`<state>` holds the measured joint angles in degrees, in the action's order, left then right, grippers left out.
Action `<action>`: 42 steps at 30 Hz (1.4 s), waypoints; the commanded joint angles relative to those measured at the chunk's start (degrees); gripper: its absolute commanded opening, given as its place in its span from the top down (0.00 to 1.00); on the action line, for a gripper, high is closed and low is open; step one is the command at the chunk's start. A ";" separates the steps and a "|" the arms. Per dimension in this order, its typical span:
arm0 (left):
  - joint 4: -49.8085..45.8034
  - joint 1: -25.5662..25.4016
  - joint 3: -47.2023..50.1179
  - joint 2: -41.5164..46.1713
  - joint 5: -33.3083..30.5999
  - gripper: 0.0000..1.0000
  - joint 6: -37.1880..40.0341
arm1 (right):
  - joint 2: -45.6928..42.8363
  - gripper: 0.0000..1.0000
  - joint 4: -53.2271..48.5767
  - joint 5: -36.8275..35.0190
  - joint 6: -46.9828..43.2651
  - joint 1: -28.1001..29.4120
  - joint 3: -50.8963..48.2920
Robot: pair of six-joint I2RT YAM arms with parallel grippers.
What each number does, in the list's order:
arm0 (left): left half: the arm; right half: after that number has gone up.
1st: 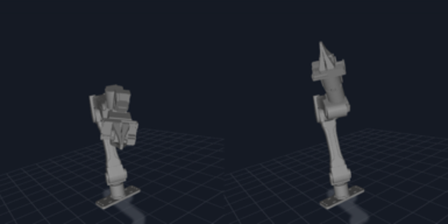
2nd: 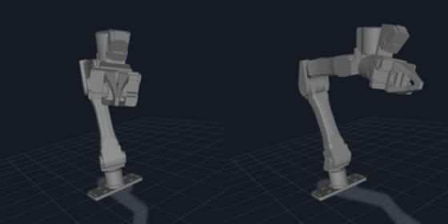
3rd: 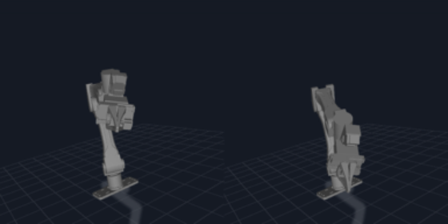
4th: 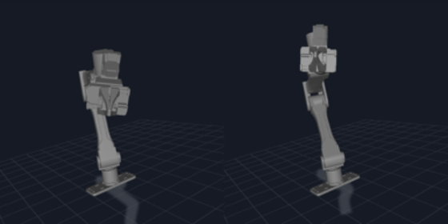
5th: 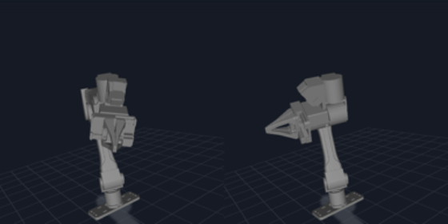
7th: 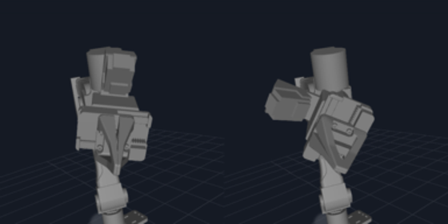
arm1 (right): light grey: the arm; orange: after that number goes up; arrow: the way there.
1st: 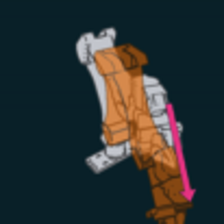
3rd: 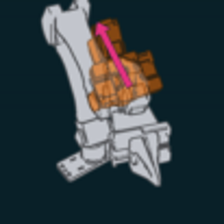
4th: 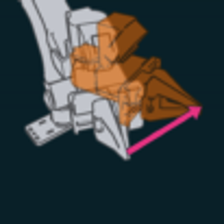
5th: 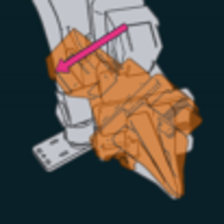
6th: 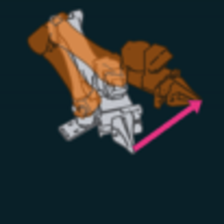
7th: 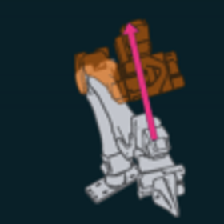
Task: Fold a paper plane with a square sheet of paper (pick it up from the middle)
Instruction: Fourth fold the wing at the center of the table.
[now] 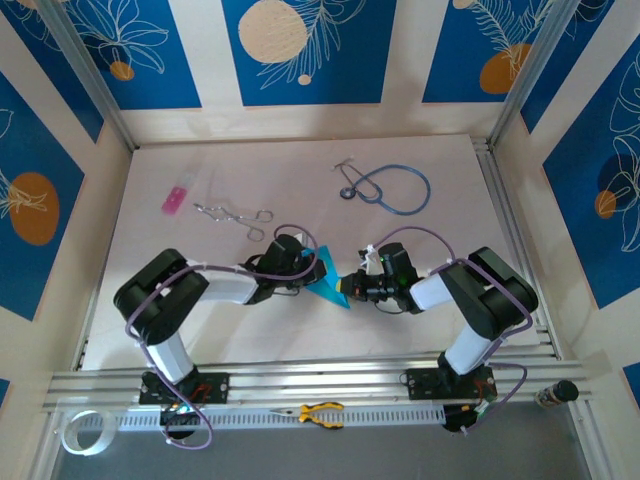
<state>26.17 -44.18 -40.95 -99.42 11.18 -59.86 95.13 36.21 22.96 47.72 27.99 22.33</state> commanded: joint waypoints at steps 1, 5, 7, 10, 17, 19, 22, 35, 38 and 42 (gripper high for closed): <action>2.11 -0.62 -1.67 -1.64 0.66 0.92 0.17 | 1.69 0.96 -1.32 -0.92 0.23 -0.48 -1.23; 0.39 -0.51 -2.44 -2.46 -0.78 0.92 -0.20 | 2.23 0.96 -1.38 -0.56 0.32 -0.63 -1.02; -0.59 -0.50 -2.53 -2.75 -1.70 0.92 -0.53 | 2.27 0.96 -1.58 -0.44 0.35 -0.64 -0.91; -1.62 -0.38 -3.07 -2.97 -2.43 0.92 -0.51 | 2.39 0.96 -1.79 -0.35 0.43 -0.72 -0.72; -2.97 0.06 -4.26 -3.74 -3.00 0.92 0.00 | 2.72 0.96 -2.54 -0.14 0.52 -0.85 -0.42; -3.40 0.21 -4.59 -4.11 -2.92 0.92 0.06 | 2.64 0.96 -2.63 -0.03 0.61 -0.91 -0.43; -3.59 0.27 -4.93 -4.64 -2.92 0.92 0.01 | 2.66 0.96 -2.90 0.24 0.70 -1.05 -0.18; -3.67 1.01 -5.63 -6.33 -2.69 0.92 -0.07 | 3.23 0.96 -3.86 1.12 1.56 -1.49 0.17; -3.67 1.10 -5.86 -6.74 -2.48 0.92 -0.09 | 3.55 0.96 -3.95 1.38 1.64 -1.62 0.34; -3.20 1.16 -6.24 -7.11 -1.74 0.92 0.34 | 3.60 0.96 -3.93 1.39 1.66 -1.62 0.44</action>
<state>23.97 -43.51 -45.80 -105.62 8.99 -60.03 96.66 36.71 26.06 49.25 26.59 22.81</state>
